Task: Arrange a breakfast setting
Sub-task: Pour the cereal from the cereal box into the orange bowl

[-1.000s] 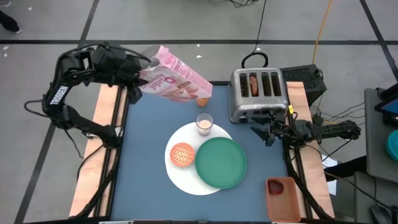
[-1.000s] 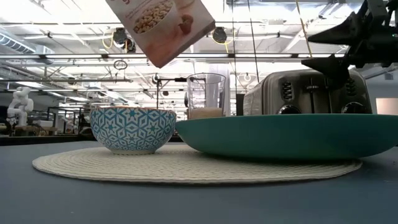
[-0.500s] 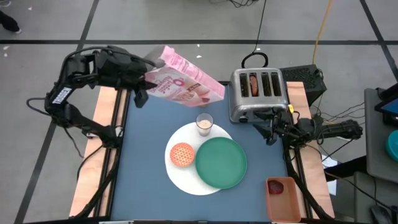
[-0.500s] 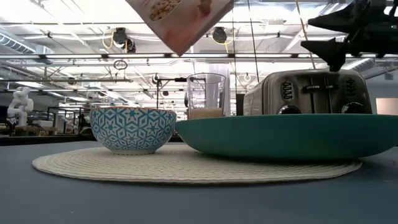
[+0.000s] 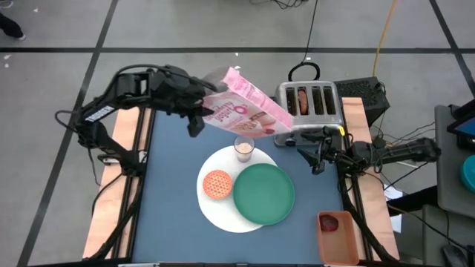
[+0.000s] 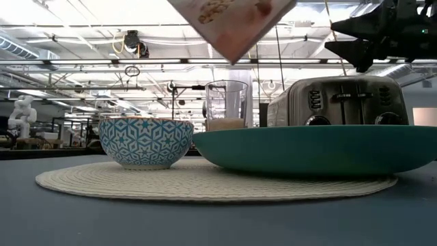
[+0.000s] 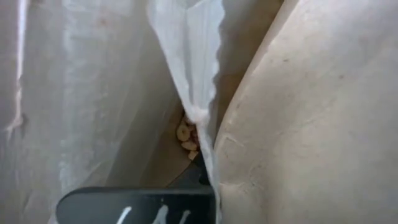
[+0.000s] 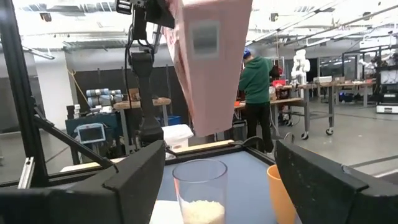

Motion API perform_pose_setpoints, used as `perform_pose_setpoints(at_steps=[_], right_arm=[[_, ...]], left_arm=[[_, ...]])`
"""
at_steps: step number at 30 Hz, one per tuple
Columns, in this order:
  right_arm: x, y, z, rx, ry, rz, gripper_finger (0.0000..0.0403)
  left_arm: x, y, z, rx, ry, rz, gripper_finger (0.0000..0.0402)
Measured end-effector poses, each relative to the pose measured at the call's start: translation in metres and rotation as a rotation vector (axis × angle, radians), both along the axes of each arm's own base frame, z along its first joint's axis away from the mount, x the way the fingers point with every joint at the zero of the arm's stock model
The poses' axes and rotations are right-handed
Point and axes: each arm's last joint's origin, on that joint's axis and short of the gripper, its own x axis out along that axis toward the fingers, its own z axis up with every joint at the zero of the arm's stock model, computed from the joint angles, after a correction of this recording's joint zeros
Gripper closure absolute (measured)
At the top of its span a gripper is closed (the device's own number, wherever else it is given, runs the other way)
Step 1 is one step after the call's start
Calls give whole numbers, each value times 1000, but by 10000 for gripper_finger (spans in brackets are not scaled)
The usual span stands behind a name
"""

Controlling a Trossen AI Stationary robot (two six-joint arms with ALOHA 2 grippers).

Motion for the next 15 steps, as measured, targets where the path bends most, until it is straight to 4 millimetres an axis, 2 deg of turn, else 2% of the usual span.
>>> perform_pose_setpoints(at_steps=[8, 15], right_arm=[[3, 1, 3, -56, -25, 11, 108], [4, 3, 8, -78, -74, 56, 108]], left_arm=[[28, -4, -3, -18, -77, -55, 398], [41, -10, -3, -18, -128, -89, 398]])
